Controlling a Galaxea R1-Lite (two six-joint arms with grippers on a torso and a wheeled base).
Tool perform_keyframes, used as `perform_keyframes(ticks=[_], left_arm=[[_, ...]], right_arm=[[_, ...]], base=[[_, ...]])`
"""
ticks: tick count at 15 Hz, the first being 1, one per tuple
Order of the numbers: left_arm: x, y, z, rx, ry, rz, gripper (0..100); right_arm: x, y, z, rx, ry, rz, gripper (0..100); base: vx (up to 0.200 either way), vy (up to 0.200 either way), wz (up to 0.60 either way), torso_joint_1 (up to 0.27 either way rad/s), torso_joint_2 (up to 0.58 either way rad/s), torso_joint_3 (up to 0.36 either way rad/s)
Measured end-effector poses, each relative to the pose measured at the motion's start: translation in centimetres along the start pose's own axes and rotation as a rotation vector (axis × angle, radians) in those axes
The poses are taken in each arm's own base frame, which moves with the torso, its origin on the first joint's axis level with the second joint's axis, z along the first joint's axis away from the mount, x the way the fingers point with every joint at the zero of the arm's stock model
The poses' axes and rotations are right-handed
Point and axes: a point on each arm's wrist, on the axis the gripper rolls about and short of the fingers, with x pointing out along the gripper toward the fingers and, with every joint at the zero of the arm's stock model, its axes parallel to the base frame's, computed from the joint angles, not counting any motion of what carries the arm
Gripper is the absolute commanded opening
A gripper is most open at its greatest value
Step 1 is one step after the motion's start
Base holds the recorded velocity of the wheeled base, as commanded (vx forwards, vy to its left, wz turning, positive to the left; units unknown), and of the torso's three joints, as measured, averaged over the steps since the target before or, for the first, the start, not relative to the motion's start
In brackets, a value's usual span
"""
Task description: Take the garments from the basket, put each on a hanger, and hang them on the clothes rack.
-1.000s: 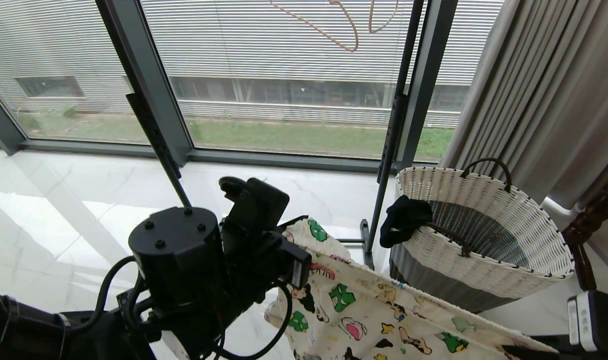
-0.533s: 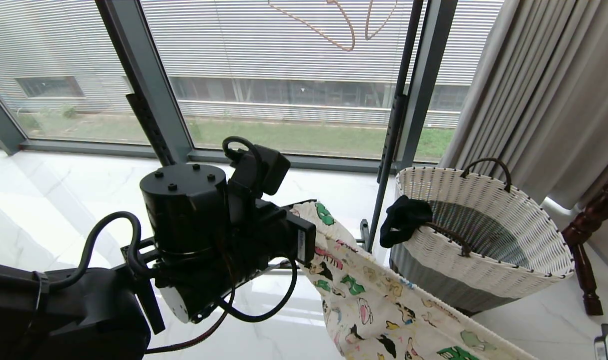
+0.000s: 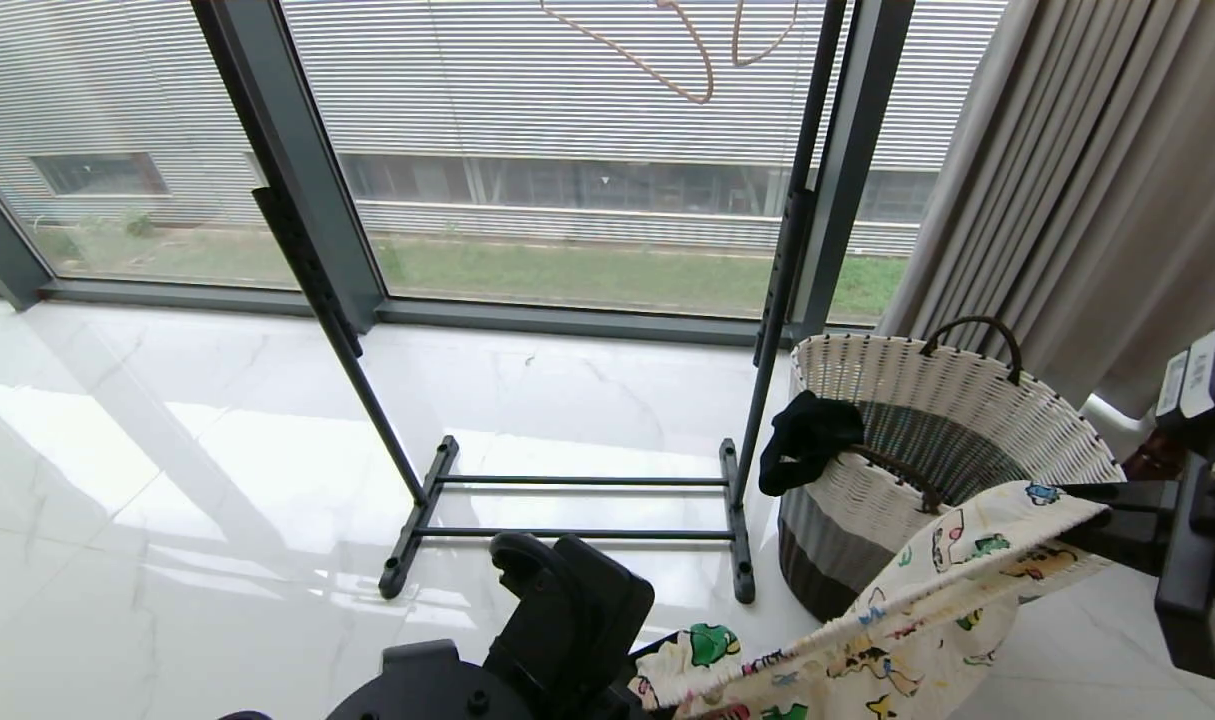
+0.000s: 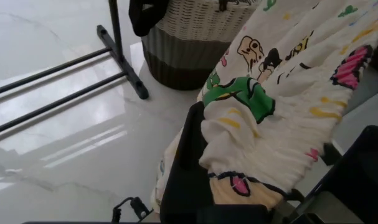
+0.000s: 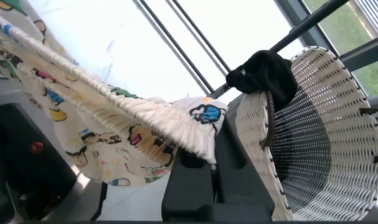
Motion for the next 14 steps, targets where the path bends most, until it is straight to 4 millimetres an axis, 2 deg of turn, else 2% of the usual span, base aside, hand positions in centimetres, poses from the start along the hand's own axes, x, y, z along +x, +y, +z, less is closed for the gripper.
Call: perform_keyframes(ticks=[1, 2, 4, 8, 10, 12, 14], left_arm=[[-0.1, -0.1, -0.2, 0.018, 0.006, -0.002, 0], [-0.2, -0.1, -0.3, 0.032, 0.009, -0.002, 0], [-0.1, 0.4, -0.3, 0.051, 0.007, 0.03, 0], [1.3, 4.4, 0.2, 0.117, 0.018, 0.221, 0], [1.6, 5.9, 0.2, 0.129, 0.034, 0.282, 0], [1.7, 6.5, 0.1, 0.125, 0.035, 0.314, 0], [1.5, 6.9, 0.2, 0.141, 0.034, 0.378, 0]], right_arm=[[0.2, -0.1, 0.1, 0.0, 0.005, -0.001, 0], [0.3, -0.1, 0.1, 0.0, 0.011, 0.0, 100], [0.4, 0.0, -0.2, -0.001, 0.043, 0.004, 100], [-1.0, 1.8, -1.4, -0.038, 0.118, 0.161, 100], [-1.7, 2.4, -1.4, -0.051, 0.088, 0.233, 100], [-2.0, 2.1, -1.4, -0.042, 0.078, 0.204, 100], [-2.3, 0.9, -1.9, 0.001, 0.117, 0.069, 100]], base=[[0.0, 0.0, 0.0, 0.0, 0.0, 0.0], [0.0, 0.0, 0.0, 0.0, 0.0, 0.0], [0.0, 0.0, 0.0, 0.0, 0.0, 0.0], [0.0, 0.0, 0.0, 0.0, 0.0, 0.0], [0.0, 0.0, 0.0, 0.0, 0.0, 0.0], [0.0, 0.0, 0.0, 0.0, 0.0, 0.0], [0.0, 0.0, 0.0, 0.0, 0.0, 0.0]])
